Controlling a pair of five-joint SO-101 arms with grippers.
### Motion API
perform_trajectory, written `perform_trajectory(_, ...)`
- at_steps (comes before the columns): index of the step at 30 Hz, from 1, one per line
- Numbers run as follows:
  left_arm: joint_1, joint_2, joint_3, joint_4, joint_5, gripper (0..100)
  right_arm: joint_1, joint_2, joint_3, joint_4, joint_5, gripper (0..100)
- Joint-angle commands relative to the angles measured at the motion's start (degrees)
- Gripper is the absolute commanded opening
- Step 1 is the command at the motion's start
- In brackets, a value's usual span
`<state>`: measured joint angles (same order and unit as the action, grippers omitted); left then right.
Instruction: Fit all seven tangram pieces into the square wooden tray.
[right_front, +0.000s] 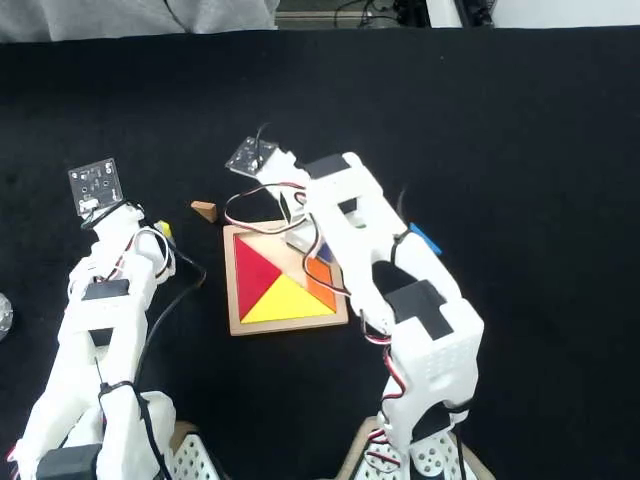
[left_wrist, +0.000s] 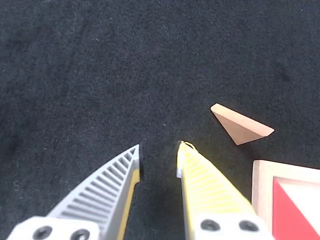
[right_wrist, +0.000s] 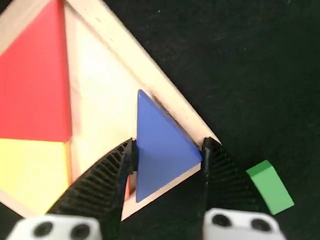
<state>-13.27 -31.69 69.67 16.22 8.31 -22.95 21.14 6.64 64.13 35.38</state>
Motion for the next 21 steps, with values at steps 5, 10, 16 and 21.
perform_trajectory(5, 0.7, -1.0, -0.5, -0.6, -0.4, 13, -1.1, -0.7, -0.6, 2.5, 1.0, 17.5)
perform_trajectory(10, 0.7, -1.0, -0.5, -0.6, -0.4, 13, -0.8, -0.7, -1.3, 3.2, 0.8, 17.5)
perform_trajectory(16, 0.7, -1.0, -0.5, -0.7, -0.4, 13, -1.0, -2.1, -1.8, 3.8, 0.7, 17.5)
perform_trajectory(21, 0.7, -1.0, -0.5, -0.8, -0.4, 13, -0.8, -5.2, -0.7, 3.8, -1.1, 29.2)
